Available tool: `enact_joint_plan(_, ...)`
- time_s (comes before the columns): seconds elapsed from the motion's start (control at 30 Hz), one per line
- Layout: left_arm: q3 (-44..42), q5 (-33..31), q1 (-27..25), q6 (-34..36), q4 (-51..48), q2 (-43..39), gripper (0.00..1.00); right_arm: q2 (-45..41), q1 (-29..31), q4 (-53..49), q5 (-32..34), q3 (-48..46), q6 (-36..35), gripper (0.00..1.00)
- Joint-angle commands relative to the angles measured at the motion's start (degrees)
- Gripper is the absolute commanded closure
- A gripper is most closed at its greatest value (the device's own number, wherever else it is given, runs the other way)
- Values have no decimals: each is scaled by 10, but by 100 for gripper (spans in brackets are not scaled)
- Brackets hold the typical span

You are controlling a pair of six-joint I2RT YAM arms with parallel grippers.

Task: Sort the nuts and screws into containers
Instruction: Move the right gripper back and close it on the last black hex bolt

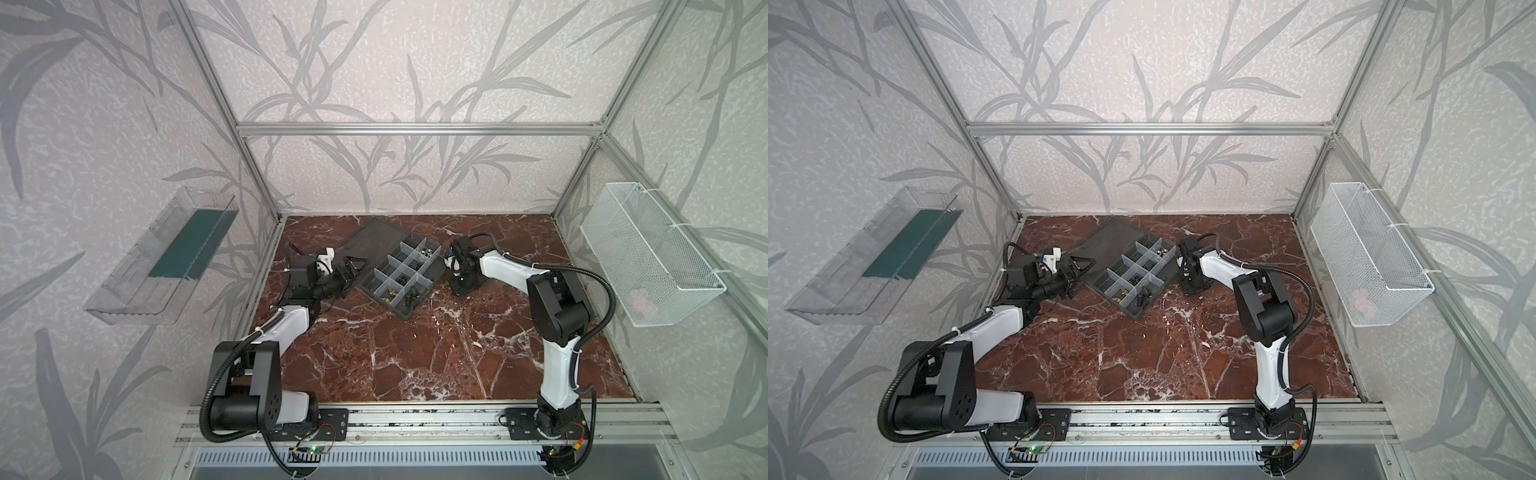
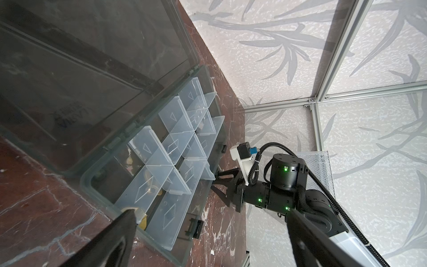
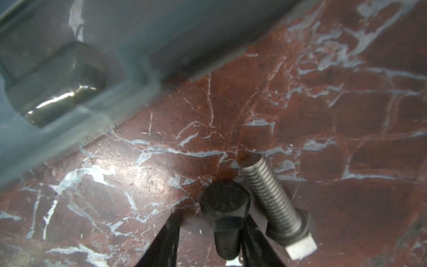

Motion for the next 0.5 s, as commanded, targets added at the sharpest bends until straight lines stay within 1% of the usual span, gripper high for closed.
enact_joint_plan(0.0,9,1,3,0,9,-2,0,16,-1,-11,-7,6,1,63)
enact_joint_plan(0.13,9,2,3,0,10,-3,0,23,-1,-21,-4,14,6,79)
enact_joint_plan(0.23,8,2,3,0,11,-4,1,17,-1,-24,-13,14,7,100)
enact_joint_plan(0.33,7,3,3,0,11,-5,1,-13,-3,-6,-34,-2,11,100)
enact_joint_plan(0.47,6,3,3,1,10,-8,0,-77,-5,4,-51,-12,18,100)
